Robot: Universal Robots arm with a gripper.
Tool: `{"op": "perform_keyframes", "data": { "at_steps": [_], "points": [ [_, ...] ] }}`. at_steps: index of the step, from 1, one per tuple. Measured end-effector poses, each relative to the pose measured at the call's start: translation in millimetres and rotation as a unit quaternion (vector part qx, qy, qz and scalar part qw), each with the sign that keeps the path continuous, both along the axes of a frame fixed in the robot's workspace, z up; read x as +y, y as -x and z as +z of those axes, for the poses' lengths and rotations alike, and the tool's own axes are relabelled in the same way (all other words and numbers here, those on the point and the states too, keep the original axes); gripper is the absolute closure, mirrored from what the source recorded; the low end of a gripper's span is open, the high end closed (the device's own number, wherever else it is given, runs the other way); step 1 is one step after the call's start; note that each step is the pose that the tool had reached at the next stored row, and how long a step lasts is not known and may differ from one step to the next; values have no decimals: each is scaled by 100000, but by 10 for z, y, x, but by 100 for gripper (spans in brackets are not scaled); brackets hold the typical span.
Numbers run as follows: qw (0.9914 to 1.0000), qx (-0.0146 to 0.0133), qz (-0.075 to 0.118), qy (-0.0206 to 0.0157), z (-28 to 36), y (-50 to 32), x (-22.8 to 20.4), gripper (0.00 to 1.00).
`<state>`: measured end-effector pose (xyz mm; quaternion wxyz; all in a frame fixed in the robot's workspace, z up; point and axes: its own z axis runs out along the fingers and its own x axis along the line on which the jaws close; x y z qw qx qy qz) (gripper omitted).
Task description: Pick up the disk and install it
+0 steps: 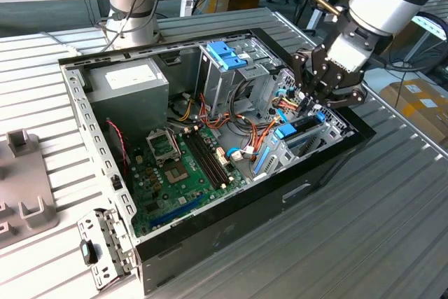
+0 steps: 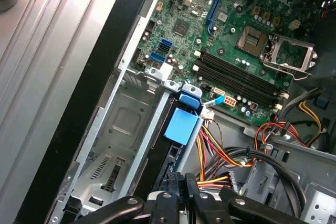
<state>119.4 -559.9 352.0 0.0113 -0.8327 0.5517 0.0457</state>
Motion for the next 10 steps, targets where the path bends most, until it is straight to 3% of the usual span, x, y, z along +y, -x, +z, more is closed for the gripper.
{"op": "perform_keyframes", "data": {
  "at_steps": [5,10],
  "points": [
    [99975,1,-2236,-6,-11,-2,-16,83],
    [99892,2,-4642,-6,-21,-2,-28,83]
  ]
}}
